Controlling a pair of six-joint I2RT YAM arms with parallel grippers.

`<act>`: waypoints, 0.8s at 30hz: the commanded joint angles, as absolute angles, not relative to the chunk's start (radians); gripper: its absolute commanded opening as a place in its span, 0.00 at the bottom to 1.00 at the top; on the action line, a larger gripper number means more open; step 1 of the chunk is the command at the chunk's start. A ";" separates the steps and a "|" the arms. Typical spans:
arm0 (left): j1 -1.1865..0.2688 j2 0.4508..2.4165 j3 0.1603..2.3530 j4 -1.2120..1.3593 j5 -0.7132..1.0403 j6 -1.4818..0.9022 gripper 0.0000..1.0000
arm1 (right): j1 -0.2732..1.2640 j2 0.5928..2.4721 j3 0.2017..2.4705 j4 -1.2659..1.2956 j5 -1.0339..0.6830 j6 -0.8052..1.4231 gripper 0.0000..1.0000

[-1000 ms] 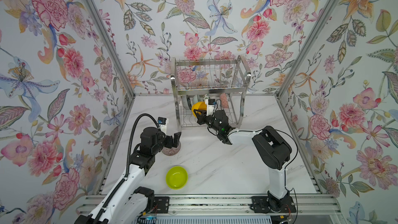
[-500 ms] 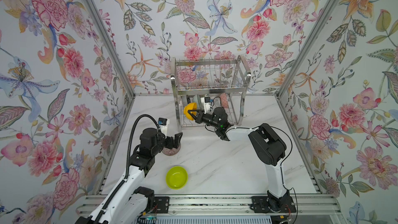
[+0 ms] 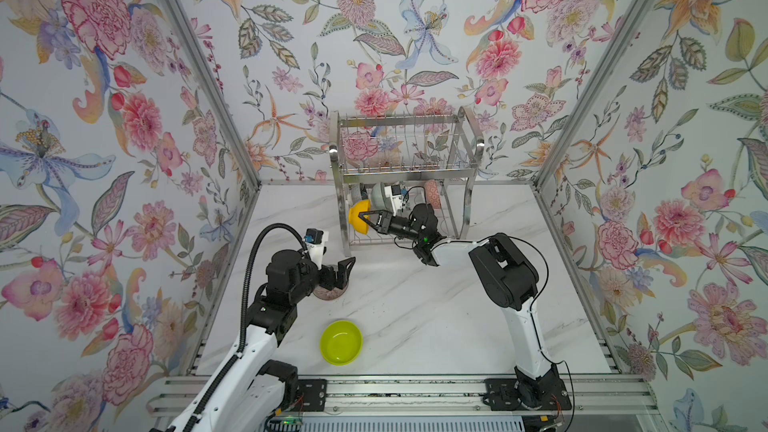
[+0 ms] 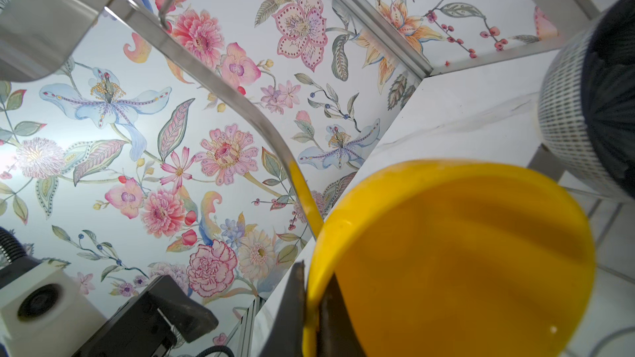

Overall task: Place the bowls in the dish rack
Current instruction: 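Lower the yellow bowl into the rack beside the dark striped bowl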

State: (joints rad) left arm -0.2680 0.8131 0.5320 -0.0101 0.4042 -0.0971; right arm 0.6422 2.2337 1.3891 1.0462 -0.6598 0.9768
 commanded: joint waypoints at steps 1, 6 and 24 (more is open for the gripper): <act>-0.259 0.801 0.517 0.020 0.463 -0.074 0.99 | 0.628 2.243 1.425 1.136 -0.719 1.036 0.05; -0.259 0.804 0.517 0.033 0.533 -0.070 0.99 | 0.608 2.267 1.426 1.182 -0.750 1.103 0.05; -0.259 0.816 0.512 0.035 0.596 -0.052 0.99 | 0.581 2.331 1.476 1.242 -0.793 1.216 0.05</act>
